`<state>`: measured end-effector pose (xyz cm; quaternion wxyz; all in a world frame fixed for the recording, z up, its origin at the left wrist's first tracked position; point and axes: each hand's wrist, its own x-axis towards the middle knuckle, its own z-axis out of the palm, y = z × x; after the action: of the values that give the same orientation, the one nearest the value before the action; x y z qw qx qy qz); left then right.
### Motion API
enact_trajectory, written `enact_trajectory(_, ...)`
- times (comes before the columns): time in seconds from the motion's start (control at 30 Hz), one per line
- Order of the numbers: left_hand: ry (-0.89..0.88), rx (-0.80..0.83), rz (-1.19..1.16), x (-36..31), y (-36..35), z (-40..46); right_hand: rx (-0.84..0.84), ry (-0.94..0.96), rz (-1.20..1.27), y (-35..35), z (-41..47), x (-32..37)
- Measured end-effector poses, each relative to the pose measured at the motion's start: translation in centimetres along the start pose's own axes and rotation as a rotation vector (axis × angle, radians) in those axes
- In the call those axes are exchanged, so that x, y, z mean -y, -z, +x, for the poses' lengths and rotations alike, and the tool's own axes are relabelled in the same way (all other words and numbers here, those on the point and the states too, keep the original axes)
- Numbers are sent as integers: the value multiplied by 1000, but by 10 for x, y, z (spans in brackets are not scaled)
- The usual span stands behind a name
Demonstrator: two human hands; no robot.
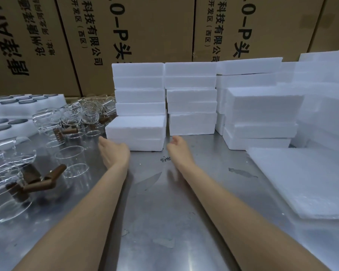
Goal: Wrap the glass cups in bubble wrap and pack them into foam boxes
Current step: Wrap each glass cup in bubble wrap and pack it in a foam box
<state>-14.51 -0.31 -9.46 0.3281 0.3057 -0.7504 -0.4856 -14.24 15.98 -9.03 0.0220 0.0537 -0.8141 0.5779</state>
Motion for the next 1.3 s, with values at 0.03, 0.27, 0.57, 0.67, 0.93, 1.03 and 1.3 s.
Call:
enact_trajectory(0.03,0,3,5,0,0,1,13,14,-16,-4,0,1)
enact_trajectory(0.27,-14,37,34,1,1,0,51,53,-134,-5,-2,0)
enact_trajectory(0.57,-108,167,40,1,15,-20,23,52,-119,6,-14,-3)
enact_trajectory(0.67,-175,252,61,3,22,-34,-16,50,-127,18,-24,-9)
enact_trajectory(0.93,-354,537,88,6,41,-70,-84,27,-118,65,-60,-27)
enact_trajectory(1.03,-435,611,173,12,43,-80,-117,29,-122,78,-72,-30)
enact_trajectory(1.3,-538,598,421,9,49,-91,-146,8,-153,80,-79,-23)
